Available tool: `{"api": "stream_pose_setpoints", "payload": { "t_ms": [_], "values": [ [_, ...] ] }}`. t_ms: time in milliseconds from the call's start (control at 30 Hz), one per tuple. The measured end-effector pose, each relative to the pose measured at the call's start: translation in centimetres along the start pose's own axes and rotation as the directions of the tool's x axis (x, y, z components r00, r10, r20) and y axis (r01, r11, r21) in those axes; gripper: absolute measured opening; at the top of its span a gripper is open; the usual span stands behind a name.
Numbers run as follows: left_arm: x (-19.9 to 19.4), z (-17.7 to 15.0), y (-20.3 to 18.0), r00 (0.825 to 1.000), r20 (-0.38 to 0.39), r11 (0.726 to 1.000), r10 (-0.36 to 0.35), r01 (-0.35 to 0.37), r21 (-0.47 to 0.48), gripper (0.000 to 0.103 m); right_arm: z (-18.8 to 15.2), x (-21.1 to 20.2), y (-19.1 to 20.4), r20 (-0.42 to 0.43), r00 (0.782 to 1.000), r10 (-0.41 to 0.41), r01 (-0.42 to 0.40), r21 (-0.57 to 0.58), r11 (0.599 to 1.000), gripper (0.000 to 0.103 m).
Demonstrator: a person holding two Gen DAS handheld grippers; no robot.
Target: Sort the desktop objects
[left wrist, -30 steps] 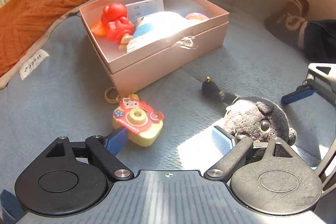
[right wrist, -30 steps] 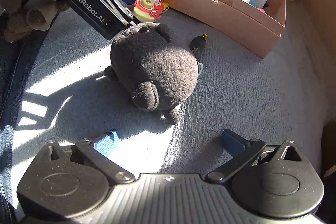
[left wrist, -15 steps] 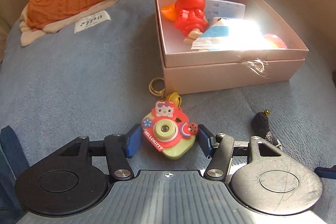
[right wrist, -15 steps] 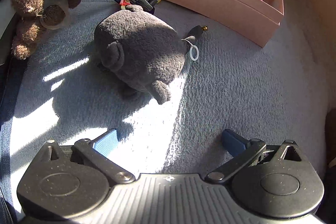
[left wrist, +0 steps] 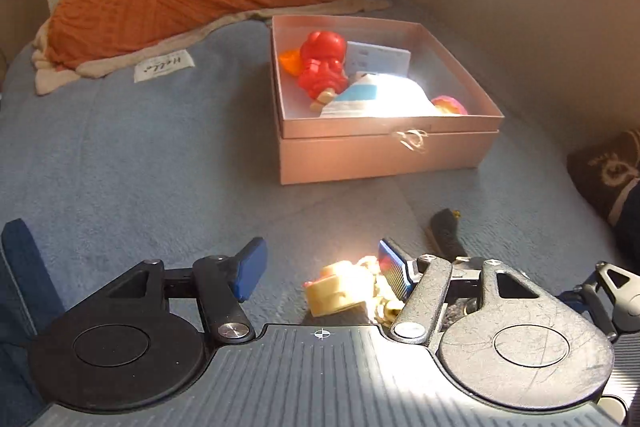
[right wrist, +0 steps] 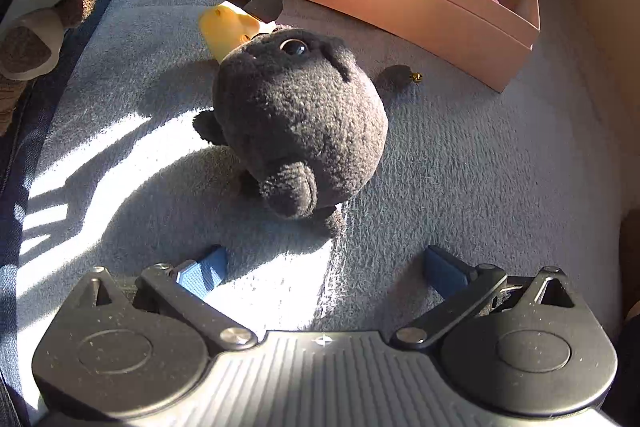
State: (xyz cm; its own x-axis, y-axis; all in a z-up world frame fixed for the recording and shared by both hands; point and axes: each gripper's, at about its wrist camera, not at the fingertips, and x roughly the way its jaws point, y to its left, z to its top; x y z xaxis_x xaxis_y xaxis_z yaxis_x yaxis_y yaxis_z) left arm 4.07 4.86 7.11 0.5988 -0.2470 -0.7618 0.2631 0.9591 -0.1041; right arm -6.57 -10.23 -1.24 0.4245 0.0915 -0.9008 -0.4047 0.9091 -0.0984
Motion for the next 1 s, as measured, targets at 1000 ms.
{"api": "stream_pose_setpoints", "payload": {
  "t_ms": [1000],
  "values": [
    [-1.4,1.0,6.4,0.997,0.076,0.959,0.021,0.002,-0.284,0.097,6.8,-5.5,-1.5,0.302,0.953,0.005,-0.028,0.072,0.997,0.103]
  ]
}}
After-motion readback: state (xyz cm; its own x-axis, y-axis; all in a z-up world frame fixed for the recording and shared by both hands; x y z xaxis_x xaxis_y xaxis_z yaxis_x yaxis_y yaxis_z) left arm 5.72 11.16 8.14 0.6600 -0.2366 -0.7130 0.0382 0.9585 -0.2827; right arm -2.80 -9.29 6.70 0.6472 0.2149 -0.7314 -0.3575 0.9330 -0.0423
